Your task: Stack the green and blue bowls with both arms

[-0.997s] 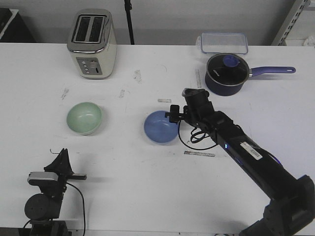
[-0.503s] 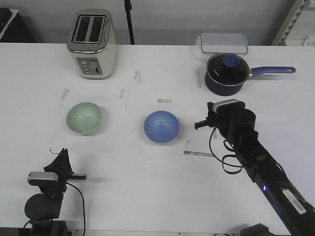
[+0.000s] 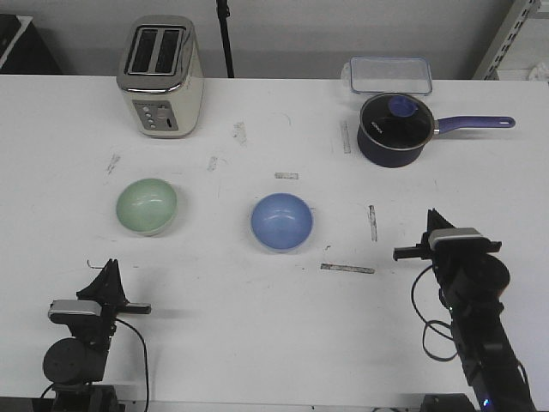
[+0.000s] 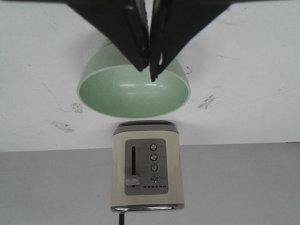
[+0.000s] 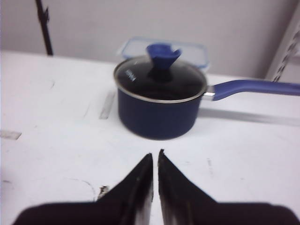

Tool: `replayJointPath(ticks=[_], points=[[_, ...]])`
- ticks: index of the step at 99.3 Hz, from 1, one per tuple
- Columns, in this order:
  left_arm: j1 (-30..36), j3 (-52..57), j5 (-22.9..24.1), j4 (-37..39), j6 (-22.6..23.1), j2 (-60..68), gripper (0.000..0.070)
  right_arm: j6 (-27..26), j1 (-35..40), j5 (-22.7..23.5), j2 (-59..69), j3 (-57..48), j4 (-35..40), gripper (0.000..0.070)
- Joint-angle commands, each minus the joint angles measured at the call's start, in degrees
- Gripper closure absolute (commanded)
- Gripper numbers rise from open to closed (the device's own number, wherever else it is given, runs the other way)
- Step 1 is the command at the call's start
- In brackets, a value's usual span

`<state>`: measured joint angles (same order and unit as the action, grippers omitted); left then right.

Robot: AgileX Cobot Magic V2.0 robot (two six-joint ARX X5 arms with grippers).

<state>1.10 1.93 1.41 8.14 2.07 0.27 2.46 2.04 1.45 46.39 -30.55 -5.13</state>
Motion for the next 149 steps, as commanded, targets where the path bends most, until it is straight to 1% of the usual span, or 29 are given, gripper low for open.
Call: replayJointPath(ticks=[1, 15, 31, 47, 62, 87, 149], points=[[-0.07, -1.25, 0.11, 0.76, 0.04, -0.09, 0.0699, -2.54, -0.22, -0.02, -3.37, 2.27, -2.05, 0.069], [-0.07, -1.25, 0.11, 0.79, 0.04, -0.09, 0.0699, -2.67, -0.24, -0.15, -12.13, 6.29, -1.49, 0.069], [-0.07, -1.25, 0.11, 0.76, 0.04, -0.09, 0.0698, -2.64, -0.24, -0.15, -20.61, 7.28, 2.62, 0.069], [-0.07, -1.25, 0.11, 0.76, 0.04, -0.09, 0.0699, -2.64, -0.17, 0.04, -26.56, 7.28, 5.55, 0.069], [-0.07, -1.25, 0.11, 0.76, 0.04, -0.09, 0.0698, -2.64, -0.17, 0.02, -30.42, 7.28, 5.86, 0.069], [-0.07, -1.25, 0.11, 0.76, 0.04, -0.09, 0.0699, -2.64, -0.17, 0.02, -33.31, 7.28, 4.72, 0.069], [-0.07, -1.25, 0.11, 0.76, 0.04, -0.09, 0.0699, -2.64, -0.17, 0.02, -33.31, 7.28, 4.72, 0.069]])
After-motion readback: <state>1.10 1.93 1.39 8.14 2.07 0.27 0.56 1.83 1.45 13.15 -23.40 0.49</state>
